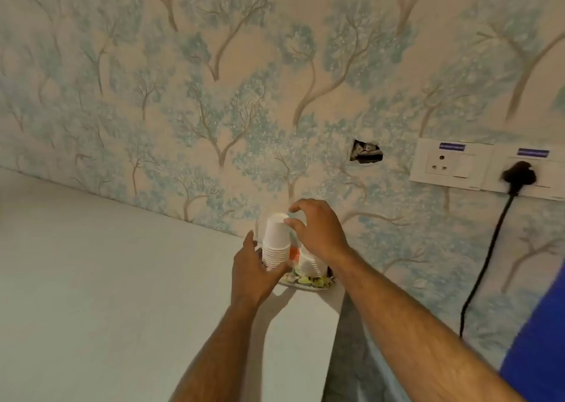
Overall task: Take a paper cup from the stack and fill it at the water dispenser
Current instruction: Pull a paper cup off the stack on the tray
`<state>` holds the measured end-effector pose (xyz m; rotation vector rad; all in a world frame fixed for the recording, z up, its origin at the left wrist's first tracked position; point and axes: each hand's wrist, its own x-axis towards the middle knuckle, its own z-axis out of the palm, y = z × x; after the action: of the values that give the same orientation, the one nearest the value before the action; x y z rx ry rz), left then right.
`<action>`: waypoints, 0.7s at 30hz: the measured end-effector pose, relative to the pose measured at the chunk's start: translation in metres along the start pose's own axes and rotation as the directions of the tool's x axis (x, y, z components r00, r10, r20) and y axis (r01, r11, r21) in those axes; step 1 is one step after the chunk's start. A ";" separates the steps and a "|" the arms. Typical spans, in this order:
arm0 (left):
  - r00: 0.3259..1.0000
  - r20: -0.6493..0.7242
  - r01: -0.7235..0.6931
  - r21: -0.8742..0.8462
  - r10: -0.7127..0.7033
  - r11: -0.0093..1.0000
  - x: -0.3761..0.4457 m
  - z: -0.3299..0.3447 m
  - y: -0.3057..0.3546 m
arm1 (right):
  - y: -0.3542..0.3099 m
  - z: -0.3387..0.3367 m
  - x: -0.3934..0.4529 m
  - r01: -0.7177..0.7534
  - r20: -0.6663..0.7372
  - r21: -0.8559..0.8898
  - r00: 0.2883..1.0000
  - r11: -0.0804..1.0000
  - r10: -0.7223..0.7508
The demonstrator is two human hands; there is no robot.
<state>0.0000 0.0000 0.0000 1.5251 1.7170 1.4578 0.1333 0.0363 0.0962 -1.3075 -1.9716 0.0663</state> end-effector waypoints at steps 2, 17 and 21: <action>1.000 -0.010 -0.013 0.011 0.014 1.000 0.015 0.005 -0.006 | 0.002 0.009 0.014 0.022 0.053 -0.038 0.998 0.999 -0.020; 1.000 -0.020 -0.002 0.016 0.002 1.000 0.061 0.036 -0.027 | 0.020 0.050 0.060 0.047 0.266 -0.120 0.964 0.992 -0.013; 0.999 -0.038 0.036 0.027 -0.035 0.999 0.066 0.040 -0.031 | 0.022 0.054 0.062 0.069 0.273 -0.133 0.962 0.989 -0.030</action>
<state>-0.0015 0.0808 -0.0211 1.4831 1.7842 1.4592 0.1058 0.1151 0.0830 -1.3985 -2.2754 0.0864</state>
